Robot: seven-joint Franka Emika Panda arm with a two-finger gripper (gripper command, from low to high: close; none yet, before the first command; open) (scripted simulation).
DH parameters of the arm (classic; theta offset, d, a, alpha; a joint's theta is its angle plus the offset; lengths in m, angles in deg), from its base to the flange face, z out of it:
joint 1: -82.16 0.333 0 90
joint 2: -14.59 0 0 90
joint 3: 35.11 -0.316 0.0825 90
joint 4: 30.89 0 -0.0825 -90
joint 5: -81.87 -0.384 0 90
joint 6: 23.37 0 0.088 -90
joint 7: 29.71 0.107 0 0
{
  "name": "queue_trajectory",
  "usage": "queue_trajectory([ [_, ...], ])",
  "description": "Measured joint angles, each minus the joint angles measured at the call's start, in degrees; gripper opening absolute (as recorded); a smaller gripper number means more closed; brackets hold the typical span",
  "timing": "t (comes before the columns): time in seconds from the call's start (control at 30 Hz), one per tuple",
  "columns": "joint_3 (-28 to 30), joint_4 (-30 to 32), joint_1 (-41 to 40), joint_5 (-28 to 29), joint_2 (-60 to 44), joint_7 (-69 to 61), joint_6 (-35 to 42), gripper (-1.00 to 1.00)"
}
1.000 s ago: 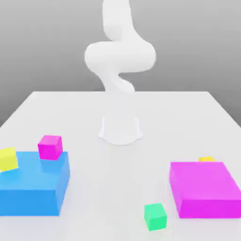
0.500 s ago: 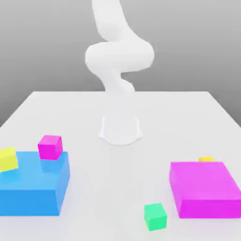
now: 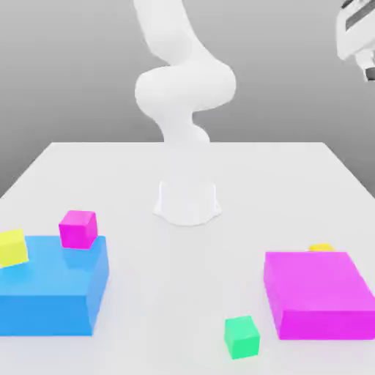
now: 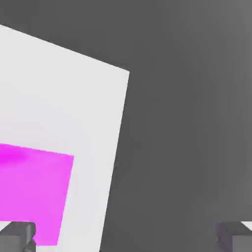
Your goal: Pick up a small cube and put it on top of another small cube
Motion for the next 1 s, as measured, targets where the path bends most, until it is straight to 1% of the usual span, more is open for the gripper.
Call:
queue_trajectory([
  [0.6, 4.27, 7.31, 11.55, 1.12, -15.04, -32.30, -10.01, 0.00],
  [0.87, 7.34, 10.57, 15.54, -0.10, -22.80, -48.81, -16.12, 0.00],
  [1.0, 8.56, 12.19, 16.97, -1.68, -26.91, -57.95, -19.53, 0.00],
])
